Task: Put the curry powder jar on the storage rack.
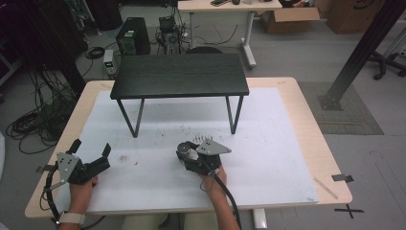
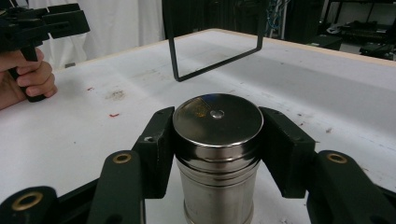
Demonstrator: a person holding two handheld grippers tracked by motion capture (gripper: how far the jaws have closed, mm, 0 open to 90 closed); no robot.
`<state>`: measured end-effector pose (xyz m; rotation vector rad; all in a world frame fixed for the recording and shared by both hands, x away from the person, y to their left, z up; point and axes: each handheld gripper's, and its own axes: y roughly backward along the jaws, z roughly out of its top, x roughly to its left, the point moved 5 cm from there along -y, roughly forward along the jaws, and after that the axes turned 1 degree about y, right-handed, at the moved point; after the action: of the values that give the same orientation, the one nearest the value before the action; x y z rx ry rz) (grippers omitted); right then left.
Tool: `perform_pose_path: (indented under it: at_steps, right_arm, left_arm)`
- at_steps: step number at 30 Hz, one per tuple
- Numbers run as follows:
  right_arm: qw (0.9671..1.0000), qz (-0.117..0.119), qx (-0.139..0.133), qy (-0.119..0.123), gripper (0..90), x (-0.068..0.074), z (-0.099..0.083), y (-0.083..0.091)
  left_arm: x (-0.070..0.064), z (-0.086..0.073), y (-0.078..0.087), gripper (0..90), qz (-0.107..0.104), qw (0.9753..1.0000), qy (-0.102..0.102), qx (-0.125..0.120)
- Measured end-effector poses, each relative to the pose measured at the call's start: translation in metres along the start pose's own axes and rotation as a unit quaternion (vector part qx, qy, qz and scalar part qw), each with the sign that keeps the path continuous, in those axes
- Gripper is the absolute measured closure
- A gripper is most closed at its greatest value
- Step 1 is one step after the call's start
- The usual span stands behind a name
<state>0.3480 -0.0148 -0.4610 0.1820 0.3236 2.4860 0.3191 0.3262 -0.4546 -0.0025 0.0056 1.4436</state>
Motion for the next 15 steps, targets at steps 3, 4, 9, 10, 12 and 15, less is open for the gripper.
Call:
perform_pose_path:
  at_steps: [3, 4, 9, 10, 12, 15]
  right_arm:
    - [1.0, -0.004, -0.002, 0.001, 48.6, 0.0, 0.0, 0.0]
    - [1.0, -0.005, -0.004, 0.001, 48.6, 0.0, 0.0, 0.001]
    - [0.9998, -0.01, -0.016, 0.001, 48.7, 0.001, 0.005, 0.005]
    - [0.9998, -0.01, -0.016, 0.001, 48.7, 0.001, 0.005, 0.005]
    - [0.9998, -0.006, -0.02, 0.0, 48.7, 0.001, 0.01, 0.007]
    - [0.9998, 0.001, -0.021, 0.002, 48.8, 0.001, 0.017, 0.01]
  left_arm:
    - [0.0, 0.0, 0.0, 0.2, 0.0, 1.0, -0.001, -0.001]
    - [0.0, 0.0, 0.0, 0.2, 0.001, 1.0, -0.001, -0.001]
    - [0.0, 0.0, 0.0, 0.2, 0.001, 1.0, 0.001, -0.001]
    - [0.0, 0.0, 0.0, 0.2, 0.001, 1.0, 0.001, -0.001]
    - [0.0, 0.0, 0.0, 0.2, 0.001, 1.0, 0.001, -0.001]
    - [0.0, 0.0, 0.0, 0.2, 0.001, 1.0, 0.001, -0.002]
